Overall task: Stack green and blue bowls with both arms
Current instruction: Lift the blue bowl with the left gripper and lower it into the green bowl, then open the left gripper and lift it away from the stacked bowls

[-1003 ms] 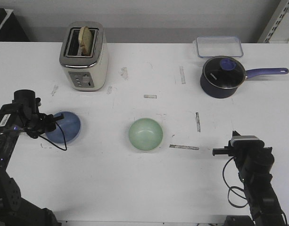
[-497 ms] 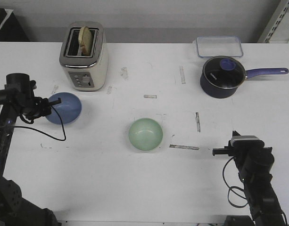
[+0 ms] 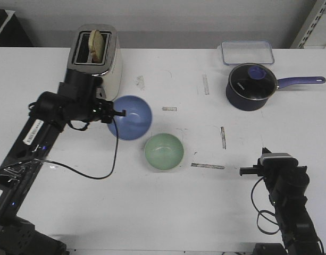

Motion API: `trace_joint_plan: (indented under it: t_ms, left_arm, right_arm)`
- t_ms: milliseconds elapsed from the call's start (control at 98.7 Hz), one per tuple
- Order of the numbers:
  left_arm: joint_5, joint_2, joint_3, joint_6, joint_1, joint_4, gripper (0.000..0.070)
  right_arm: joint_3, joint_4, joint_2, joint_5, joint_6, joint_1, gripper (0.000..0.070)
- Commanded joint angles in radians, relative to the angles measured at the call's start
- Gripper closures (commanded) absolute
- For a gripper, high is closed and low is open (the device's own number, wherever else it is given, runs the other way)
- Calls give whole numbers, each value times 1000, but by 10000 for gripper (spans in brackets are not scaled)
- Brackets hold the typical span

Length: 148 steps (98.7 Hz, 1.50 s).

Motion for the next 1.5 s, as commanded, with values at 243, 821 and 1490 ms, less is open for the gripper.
trace_joint_plan:
  t_ms: [243, 821, 1490]
  left_arm:
    - [5, 166, 17, 36, -217, 47, 700]
    - [5, 276, 17, 43, -259, 12, 685]
    - [-31, 268, 121, 56, -231, -145, 198]
  right_arm:
    - [11, 12, 5, -2, 6, 1, 700]
    - [11, 5, 5, -2, 6, 1, 700]
    - [11, 5, 5, -2, 6, 1, 700]
